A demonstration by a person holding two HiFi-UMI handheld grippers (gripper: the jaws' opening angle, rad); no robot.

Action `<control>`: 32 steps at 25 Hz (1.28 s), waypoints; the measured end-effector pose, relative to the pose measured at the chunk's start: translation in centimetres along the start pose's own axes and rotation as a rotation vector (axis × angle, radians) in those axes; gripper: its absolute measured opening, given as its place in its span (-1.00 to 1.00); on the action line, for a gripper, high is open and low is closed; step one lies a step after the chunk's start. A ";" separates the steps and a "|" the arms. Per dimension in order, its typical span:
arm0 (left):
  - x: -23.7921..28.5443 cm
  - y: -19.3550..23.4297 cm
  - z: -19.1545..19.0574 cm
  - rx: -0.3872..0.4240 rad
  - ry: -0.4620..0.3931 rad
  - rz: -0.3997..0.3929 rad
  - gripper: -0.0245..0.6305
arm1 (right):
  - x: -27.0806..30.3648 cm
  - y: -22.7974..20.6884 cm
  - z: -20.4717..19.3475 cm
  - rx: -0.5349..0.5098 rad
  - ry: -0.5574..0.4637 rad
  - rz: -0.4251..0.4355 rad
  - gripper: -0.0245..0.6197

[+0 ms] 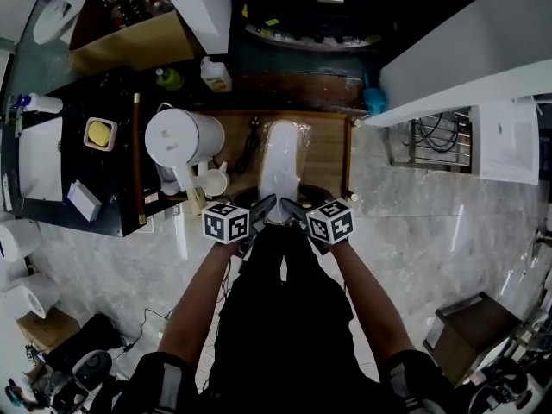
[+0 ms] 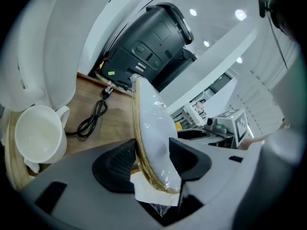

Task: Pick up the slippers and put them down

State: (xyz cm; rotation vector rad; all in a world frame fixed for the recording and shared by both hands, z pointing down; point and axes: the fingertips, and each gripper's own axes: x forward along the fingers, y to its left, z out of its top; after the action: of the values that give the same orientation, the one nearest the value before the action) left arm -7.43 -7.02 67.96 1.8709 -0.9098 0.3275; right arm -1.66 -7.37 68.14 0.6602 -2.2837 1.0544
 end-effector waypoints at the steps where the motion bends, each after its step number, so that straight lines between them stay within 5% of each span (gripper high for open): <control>1: -0.4 -0.4 0.1 0.007 -0.004 -0.002 -0.24 | -0.4 0.4 0.1 0.002 -0.009 -0.003 -0.11; 32: -5.1 -7.5 2.6 0.162 -0.086 -0.124 -0.25 | -7.4 5.1 2.6 -0.013 -0.177 -0.076 -0.11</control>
State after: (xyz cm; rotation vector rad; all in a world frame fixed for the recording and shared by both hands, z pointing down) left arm -5.93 -5.29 58.78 2.0947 -0.8407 0.2523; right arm -0.01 -5.00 59.26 0.8593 -2.3919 0.9786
